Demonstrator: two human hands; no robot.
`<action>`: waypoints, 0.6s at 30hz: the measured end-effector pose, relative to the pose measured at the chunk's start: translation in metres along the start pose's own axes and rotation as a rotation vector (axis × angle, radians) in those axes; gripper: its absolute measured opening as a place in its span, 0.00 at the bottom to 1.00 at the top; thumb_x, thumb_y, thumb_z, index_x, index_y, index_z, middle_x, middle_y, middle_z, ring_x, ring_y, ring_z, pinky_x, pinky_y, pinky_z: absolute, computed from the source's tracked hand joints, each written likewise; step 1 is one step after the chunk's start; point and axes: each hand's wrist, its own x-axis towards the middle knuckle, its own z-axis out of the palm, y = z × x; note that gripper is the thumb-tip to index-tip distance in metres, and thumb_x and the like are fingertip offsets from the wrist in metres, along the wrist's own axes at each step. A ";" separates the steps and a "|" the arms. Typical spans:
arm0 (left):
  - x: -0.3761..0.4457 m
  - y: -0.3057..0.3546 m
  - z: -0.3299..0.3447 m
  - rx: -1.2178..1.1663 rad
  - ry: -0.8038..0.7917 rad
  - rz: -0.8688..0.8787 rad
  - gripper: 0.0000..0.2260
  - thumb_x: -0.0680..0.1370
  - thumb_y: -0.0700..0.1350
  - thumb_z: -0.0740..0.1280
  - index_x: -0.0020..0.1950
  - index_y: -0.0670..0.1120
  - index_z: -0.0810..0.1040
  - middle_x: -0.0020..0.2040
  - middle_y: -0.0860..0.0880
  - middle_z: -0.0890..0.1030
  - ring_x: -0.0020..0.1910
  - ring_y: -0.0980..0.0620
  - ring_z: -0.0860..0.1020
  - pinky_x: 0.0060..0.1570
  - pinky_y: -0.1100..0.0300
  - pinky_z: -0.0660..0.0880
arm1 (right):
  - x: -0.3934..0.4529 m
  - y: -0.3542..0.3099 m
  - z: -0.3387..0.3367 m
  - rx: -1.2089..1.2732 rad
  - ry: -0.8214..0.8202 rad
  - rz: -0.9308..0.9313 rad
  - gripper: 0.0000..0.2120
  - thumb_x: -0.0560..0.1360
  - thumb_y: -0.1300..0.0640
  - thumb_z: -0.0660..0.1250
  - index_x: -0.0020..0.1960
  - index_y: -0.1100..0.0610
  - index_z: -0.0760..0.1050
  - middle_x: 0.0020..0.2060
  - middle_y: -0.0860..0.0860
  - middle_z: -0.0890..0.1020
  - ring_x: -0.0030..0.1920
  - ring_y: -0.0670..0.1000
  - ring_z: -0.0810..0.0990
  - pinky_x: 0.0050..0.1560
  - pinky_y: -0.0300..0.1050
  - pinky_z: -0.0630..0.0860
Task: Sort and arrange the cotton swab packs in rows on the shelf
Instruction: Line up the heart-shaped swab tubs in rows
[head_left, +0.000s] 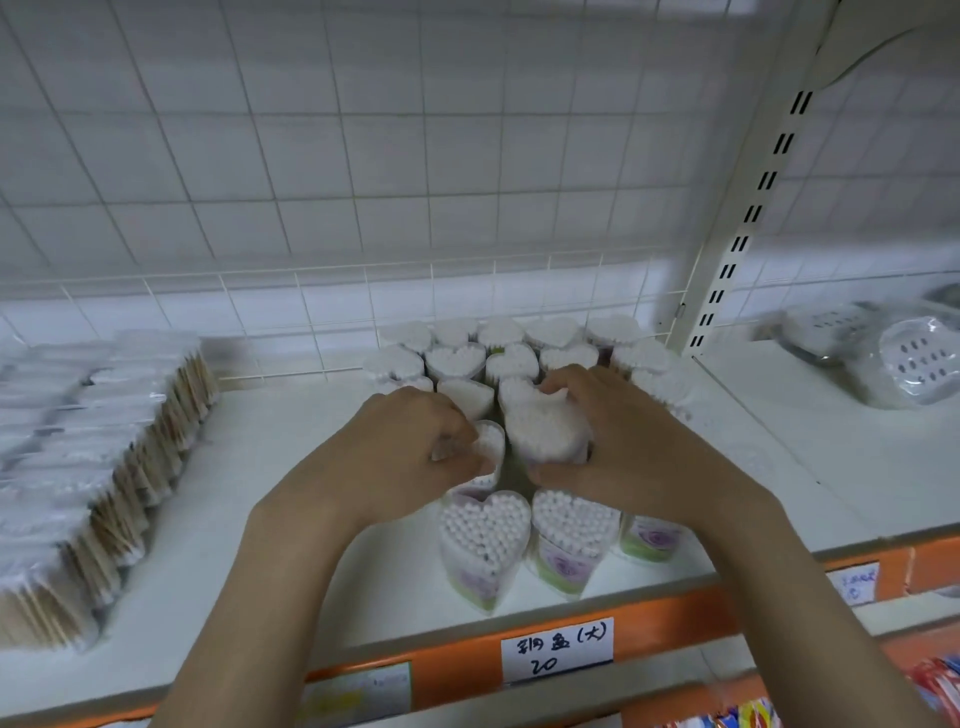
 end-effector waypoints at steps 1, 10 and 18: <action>0.001 0.000 0.002 -0.013 0.027 0.003 0.18 0.74 0.57 0.63 0.41 0.42 0.79 0.39 0.50 0.79 0.41 0.49 0.75 0.45 0.52 0.72 | 0.000 -0.001 0.001 0.010 -0.014 0.014 0.31 0.67 0.42 0.70 0.65 0.47 0.63 0.55 0.44 0.69 0.59 0.47 0.68 0.56 0.45 0.68; 0.003 0.000 0.015 -0.031 0.137 -0.016 0.19 0.72 0.60 0.65 0.55 0.49 0.79 0.48 0.52 0.79 0.50 0.50 0.74 0.53 0.54 0.69 | -0.002 -0.001 0.002 -0.022 -0.057 0.024 0.20 0.70 0.44 0.66 0.61 0.48 0.72 0.53 0.44 0.73 0.58 0.48 0.67 0.58 0.44 0.67; 0.002 -0.002 0.019 -0.051 0.161 0.037 0.17 0.73 0.58 0.66 0.57 0.51 0.79 0.45 0.55 0.77 0.44 0.55 0.69 0.47 0.58 0.67 | 0.004 0.003 0.002 0.001 -0.090 -0.015 0.17 0.70 0.47 0.67 0.59 0.45 0.72 0.53 0.43 0.74 0.56 0.46 0.67 0.58 0.43 0.66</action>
